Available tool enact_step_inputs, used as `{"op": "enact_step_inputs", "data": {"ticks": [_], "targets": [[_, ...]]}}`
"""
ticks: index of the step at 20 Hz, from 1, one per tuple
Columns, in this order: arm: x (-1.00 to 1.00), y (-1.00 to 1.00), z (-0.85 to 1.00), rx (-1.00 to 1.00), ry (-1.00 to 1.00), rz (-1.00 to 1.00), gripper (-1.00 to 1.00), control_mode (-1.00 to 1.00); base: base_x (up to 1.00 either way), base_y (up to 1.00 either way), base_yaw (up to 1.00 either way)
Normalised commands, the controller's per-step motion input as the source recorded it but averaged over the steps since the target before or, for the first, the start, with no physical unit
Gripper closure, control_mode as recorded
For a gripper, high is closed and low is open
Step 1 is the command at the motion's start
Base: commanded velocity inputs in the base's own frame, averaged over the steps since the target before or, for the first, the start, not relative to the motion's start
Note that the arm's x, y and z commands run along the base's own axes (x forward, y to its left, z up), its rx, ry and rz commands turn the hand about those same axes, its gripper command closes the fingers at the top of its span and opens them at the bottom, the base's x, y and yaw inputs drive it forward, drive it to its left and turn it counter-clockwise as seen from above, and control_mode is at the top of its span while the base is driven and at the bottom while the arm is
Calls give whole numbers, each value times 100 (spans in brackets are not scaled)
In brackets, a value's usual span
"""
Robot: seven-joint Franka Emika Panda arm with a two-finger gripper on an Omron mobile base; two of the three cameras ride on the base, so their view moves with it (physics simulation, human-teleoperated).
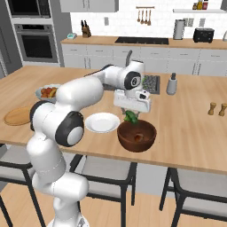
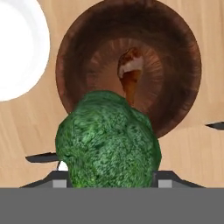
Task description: Pick the chicken drumstick and broccoli from their plates and place them in the bowl. Then put the bowl in the fridge.
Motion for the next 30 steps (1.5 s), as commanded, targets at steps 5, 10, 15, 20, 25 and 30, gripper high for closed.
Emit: {"op": "enact_step_inputs", "data": {"ticks": [5, 10, 15, 20, 25, 30], "targets": [[-1, -21, -61, 1, -9, 0, 100, -100, 0, 0, 0], [0, 0, -51, -3, -18, 0, 100, -100, 0, 0, 0], [0, 0, -47, -6, -25, 0, 100, -100, 0, 0, 0], [0, 0, -40, -3, -14, 0, 100, -100, 0, 0, 0], [14, 0, -21, 0, -2, 0, 100, -100, 0, 0, 0], [19, 0, 0, 0, 0, 0, -100, -100, 0, 0, 0]]}}
